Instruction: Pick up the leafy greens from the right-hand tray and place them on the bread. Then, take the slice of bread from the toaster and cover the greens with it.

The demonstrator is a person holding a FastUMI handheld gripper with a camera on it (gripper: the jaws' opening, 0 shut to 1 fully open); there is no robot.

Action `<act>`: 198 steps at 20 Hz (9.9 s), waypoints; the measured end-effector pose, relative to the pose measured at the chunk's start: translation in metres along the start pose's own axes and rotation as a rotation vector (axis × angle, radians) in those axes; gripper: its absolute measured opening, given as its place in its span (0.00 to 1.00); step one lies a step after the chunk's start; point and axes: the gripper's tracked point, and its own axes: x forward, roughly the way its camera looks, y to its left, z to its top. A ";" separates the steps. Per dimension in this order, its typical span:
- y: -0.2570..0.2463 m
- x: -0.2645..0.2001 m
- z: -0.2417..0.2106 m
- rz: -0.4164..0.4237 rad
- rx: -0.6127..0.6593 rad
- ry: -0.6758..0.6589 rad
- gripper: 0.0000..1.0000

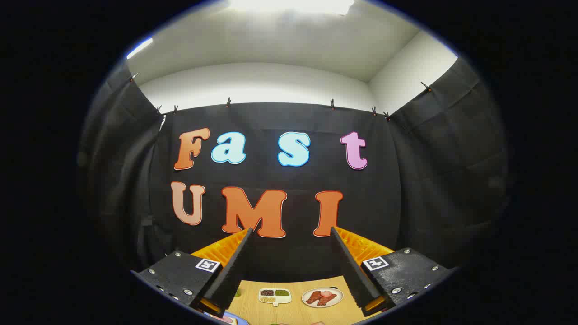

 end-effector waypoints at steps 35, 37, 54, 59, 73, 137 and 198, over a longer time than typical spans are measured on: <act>0.026 0.001 -0.236 0.101 0.074 0.661 0.99; 0.028 -0.006 -0.260 0.110 0.060 0.730 0.99; 0.026 -0.110 -0.456 0.152 -0.013 1.363 0.94; 0.027 -0.135 -0.495 0.148 -0.022 1.484 0.90; 0.032 -0.154 -0.556 0.162 -0.082 1.640 0.76; 0.250 -0.151 -0.503 0.499 -0.006 1.485 0.04; 0.486 -0.150 -0.392 0.391 -0.107 1.601 0.28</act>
